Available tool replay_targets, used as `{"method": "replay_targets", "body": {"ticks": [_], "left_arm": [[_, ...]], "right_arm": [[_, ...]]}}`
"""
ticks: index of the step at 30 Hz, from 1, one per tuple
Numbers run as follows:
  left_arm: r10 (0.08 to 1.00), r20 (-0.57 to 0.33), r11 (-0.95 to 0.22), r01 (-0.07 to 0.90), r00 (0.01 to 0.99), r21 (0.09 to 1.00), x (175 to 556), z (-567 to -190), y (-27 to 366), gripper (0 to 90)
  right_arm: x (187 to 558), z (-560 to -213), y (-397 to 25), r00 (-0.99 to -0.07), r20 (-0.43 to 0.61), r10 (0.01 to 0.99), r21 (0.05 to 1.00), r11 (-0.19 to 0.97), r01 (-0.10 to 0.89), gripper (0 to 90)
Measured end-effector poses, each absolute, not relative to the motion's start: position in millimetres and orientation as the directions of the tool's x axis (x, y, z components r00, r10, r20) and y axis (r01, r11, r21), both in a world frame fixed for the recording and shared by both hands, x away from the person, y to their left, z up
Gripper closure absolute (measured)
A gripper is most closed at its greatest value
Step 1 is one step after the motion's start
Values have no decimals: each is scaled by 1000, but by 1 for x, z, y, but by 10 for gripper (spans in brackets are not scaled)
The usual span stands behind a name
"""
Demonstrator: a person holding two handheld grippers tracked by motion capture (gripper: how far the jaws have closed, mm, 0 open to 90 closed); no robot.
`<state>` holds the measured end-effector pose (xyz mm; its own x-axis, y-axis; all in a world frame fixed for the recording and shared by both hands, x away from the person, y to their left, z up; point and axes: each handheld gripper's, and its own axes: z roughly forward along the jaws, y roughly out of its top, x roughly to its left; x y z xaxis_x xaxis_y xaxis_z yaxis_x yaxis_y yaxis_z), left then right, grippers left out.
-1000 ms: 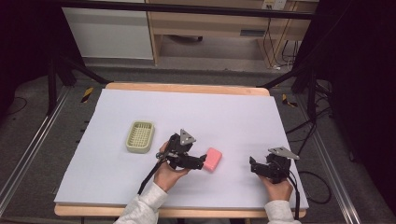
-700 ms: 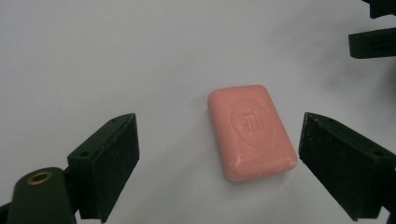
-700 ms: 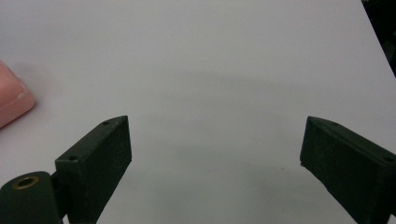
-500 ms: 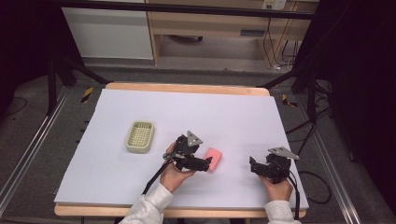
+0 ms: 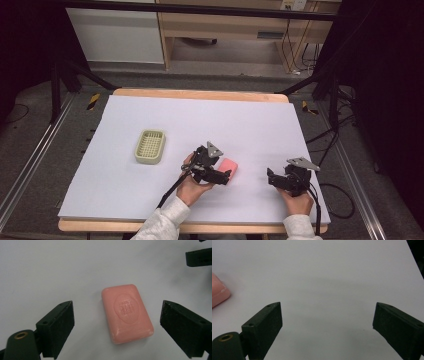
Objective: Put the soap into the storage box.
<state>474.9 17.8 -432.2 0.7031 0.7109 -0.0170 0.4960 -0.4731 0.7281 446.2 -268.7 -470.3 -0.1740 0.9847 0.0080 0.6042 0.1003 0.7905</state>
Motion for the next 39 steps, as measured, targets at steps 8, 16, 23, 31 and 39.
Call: {"method": "replay_targets", "body": {"ticks": [8,16,23,31,39], "left_arm": [[711,-5,-493,504,703,709,478,-437,8,119],[700,3,-525,512,714,680,482,-445,-3,130],[699,14,-542,517,715,663,485,-449,-8,131],[699,6,-549,531,716,645,488,-456,-12,132],[701,-2,-553,545,713,631,490,-460,-15,156]], "right_arm": [[446,-470,-268,-171,9,985,791,97,604,93],[446,-470,-269,-172,11,985,791,96,604,94],[446,-470,-269,-172,12,985,790,97,606,94],[446,-470,-269,-175,9,984,790,100,604,94],[447,-470,-268,-177,6,984,789,104,606,96]]}}
